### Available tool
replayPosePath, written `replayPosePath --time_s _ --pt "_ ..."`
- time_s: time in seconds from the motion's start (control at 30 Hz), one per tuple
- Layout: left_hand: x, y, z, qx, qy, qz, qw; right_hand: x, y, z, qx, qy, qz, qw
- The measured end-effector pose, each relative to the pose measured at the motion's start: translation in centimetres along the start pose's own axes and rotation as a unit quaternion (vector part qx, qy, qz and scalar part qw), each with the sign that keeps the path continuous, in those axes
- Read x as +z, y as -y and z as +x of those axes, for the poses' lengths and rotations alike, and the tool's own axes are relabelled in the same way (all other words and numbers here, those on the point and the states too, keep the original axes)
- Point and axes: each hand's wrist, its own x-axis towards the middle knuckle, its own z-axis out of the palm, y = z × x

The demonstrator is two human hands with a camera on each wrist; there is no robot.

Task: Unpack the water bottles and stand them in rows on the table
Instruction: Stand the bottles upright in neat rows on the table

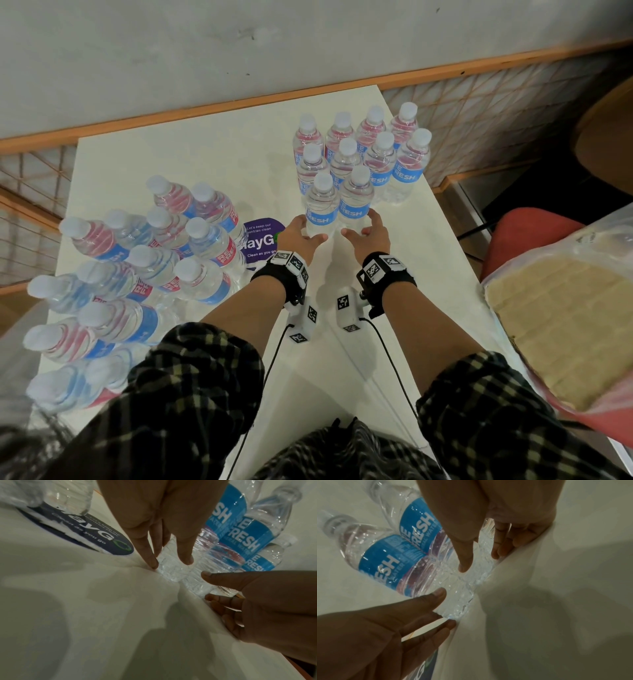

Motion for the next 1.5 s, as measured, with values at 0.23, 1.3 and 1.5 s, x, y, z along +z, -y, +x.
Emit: replayPosePath --time_s 0.23,1.3,1.5 --pt "-0.6 -0.3 -0.4 -0.001 -0.009 0.068 0.998 -0.2 0.2 0.0 -0.003 0.004 -0.006 1.0" --pt "-8.9 -10.0 -6.7 0.098 0.075 0.261 0.957 0.6 -1.4 -7.2 -0.142 0.189 0.021 0.971" --pt "-12.4 -6.4 -5.3 0.02 -0.133 0.403 0.905 -2.9 -3.3 -6.8 -0.145 0.089 0.042 0.985"
